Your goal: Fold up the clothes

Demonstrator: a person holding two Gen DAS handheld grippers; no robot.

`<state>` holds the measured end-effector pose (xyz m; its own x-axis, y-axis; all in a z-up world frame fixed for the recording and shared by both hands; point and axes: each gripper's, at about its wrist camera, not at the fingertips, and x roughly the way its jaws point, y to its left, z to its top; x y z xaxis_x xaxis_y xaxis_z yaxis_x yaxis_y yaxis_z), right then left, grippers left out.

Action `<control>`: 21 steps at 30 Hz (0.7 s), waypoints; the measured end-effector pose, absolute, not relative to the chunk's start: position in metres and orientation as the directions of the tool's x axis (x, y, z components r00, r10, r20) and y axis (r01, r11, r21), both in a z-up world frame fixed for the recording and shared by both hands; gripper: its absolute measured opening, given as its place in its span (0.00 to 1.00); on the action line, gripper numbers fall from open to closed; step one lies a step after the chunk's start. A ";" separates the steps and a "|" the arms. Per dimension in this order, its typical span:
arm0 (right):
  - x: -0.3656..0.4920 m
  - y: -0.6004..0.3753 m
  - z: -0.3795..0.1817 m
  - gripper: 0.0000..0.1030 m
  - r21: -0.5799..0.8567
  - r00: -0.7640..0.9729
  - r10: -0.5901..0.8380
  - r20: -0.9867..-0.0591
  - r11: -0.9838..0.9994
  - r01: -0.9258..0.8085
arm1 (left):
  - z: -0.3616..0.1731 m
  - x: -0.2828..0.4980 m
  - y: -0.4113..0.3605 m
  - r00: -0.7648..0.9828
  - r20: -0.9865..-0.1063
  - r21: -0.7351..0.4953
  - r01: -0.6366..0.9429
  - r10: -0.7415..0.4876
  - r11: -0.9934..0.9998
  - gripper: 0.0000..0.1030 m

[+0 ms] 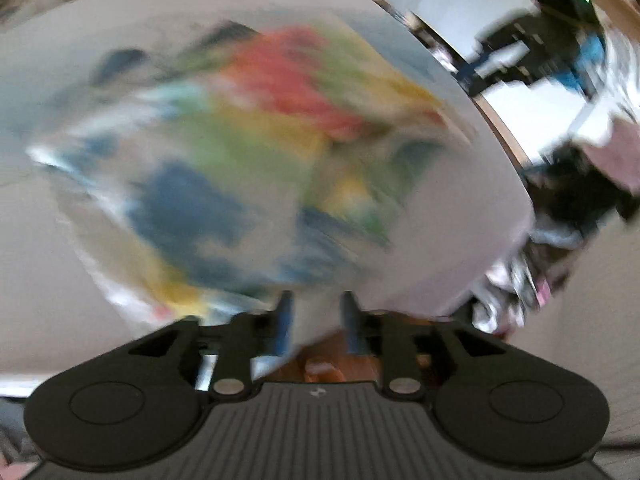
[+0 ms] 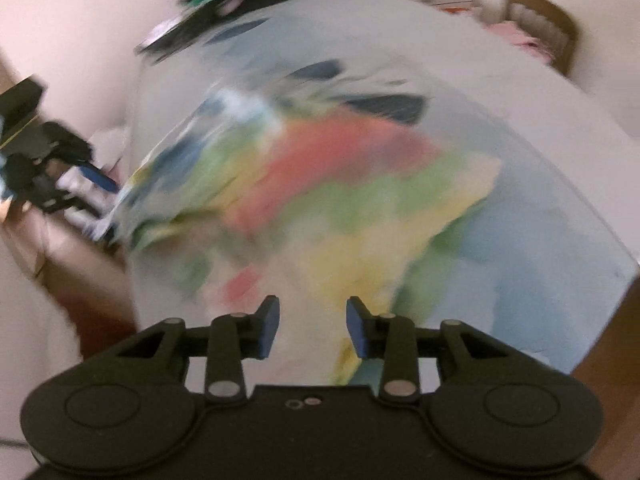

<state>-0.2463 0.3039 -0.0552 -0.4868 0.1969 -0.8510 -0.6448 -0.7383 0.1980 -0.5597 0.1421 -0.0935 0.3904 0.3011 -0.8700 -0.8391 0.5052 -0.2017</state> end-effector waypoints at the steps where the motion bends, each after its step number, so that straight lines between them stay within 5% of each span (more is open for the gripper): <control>1: -0.246 0.311 -0.056 1.00 0.187 -0.480 0.223 -0.849 -0.722 -0.666 | -0.089 -0.567 0.148 0.374 -0.862 -0.187 -0.861 0.341 0.473 0.69; 2: -0.245 0.318 -0.057 1.00 0.176 -0.472 0.249 -0.846 -0.705 -0.687 | -0.086 -0.574 0.154 0.350 -0.854 -0.163 -0.883 0.386 0.440 0.76; 9: -0.255 0.375 -0.075 1.00 0.173 -0.427 0.374 -0.823 -0.551 -0.817 | -0.088 -0.624 0.231 0.171 -0.826 -0.081 -0.979 0.537 0.187 0.76; 21: -0.277 0.454 -0.121 1.00 0.178 -0.289 0.404 -0.868 -0.291 -0.940 | -0.130 -0.666 0.326 0.241 -0.834 -0.270 -0.963 0.497 0.014 0.74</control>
<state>-0.2771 0.4537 -0.1214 -0.2891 0.4044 -0.8677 -0.9401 -0.2908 0.1777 -0.6658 0.3258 -0.1301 0.2409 0.4972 -0.8335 -0.9628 0.0138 -0.2700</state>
